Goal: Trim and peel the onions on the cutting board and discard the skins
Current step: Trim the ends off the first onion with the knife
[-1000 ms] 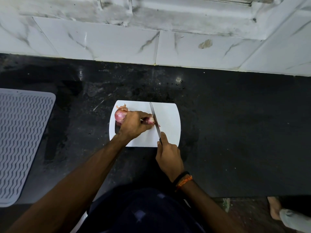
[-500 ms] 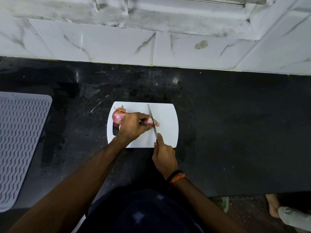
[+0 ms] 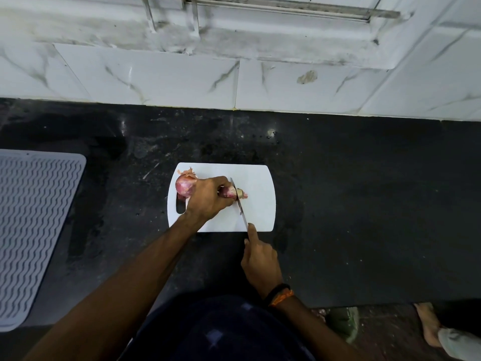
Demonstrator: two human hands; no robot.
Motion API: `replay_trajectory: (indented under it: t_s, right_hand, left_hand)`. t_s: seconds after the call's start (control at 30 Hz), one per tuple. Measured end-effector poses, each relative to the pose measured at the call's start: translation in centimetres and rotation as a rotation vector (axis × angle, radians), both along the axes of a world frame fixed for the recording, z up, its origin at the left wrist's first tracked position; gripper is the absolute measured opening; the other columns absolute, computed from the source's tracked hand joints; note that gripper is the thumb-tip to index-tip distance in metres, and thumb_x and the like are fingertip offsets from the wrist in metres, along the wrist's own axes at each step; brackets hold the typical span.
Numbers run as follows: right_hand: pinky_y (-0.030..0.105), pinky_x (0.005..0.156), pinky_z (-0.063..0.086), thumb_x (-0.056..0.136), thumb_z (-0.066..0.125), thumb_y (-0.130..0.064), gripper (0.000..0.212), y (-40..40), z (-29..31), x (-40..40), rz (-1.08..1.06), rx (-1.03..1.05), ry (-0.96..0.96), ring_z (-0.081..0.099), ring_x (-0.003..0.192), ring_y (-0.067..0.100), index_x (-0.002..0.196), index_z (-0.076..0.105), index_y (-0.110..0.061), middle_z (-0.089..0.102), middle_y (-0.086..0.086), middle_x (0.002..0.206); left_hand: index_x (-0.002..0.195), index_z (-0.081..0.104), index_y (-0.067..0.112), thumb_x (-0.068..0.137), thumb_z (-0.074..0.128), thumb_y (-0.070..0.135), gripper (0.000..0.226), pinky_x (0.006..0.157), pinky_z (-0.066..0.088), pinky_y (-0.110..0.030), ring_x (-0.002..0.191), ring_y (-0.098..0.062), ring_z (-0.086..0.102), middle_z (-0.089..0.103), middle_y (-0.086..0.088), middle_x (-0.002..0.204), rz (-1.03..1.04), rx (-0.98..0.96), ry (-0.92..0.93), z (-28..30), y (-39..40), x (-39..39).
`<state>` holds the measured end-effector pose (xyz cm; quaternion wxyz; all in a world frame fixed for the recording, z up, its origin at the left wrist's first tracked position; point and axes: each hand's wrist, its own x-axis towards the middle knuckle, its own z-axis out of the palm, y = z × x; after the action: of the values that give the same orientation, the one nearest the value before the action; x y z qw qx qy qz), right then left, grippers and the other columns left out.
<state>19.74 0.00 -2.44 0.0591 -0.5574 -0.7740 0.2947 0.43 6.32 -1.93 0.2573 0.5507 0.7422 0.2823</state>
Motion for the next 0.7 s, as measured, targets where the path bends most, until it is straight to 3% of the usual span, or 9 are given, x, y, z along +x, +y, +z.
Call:
replay_trajectory:
  t_s: [0.2,0.4,0.5,0.6,0.7]
  right_hand:
    - [0.039,0.065,0.046,0.103,0.04,-0.021,0.048,-0.4,0.0,1.2,-0.001,-0.002,-0.002,0.063,0.073,0.029,0.15,0.035,-0.012,0.067,0.012,0.087]
    - [0.027,0.065,0.035,0.103,0.041,-0.022,0.047,0.4,0.7,0.9,-0.031,-0.001,0.049,0.054,0.069,0.017,0.15,0.035,-0.016,0.069,0.01,0.087]
    - [0.03,0.068,0.039,0.104,0.04,-0.023,0.048,0.5,0.8,0.9,-0.024,-0.002,0.044,0.063,0.079,0.023,0.151,0.033,-0.017,0.069,0.01,0.091]
    - [0.034,0.068,0.046,0.104,0.041,-0.024,0.049,0.4,0.4,1.3,-0.009,-0.007,0.045,0.062,0.074,0.021,0.151,0.033,-0.017,0.068,0.008,0.087]
    - [0.036,0.066,0.046,0.104,0.041,-0.025,0.049,0.2,0.4,1.8,-0.003,0.001,0.039,0.062,0.072,0.022,0.152,0.032,-0.018,0.068,0.008,0.085]
  left_hand:
    - [0.101,0.066,0.012,0.078,0.081,0.024,0.03,0.074,0.057,-0.038,0.079,-0.022,0.065,0.072,-0.005,0.092,0.029,0.042,0.034,-0.1,-0.4,0.4]
    - [0.1,0.056,0.019,0.073,0.081,0.011,0.038,0.072,0.059,-0.039,0.087,-0.016,0.062,0.063,0.001,0.1,0.045,0.129,-0.074,-1.1,-1.4,0.9]
    - [0.106,0.054,0.019,0.069,0.08,0.004,0.048,0.069,0.055,-0.031,0.094,-0.014,0.056,0.054,0.003,0.108,0.03,0.183,-0.086,-1.2,-1.6,1.0]
    - [0.121,0.056,0.014,0.068,0.081,0.001,0.06,0.073,0.047,-0.016,0.102,-0.013,0.053,0.051,0.0,0.118,0.037,0.157,-0.088,-1.0,-1.8,1.0]
    - [0.129,0.057,0.014,0.07,0.08,0.003,0.064,0.084,0.051,-0.021,0.108,-0.015,0.052,0.046,0.001,0.117,0.063,0.138,-0.124,-1.1,-2.1,1.1]
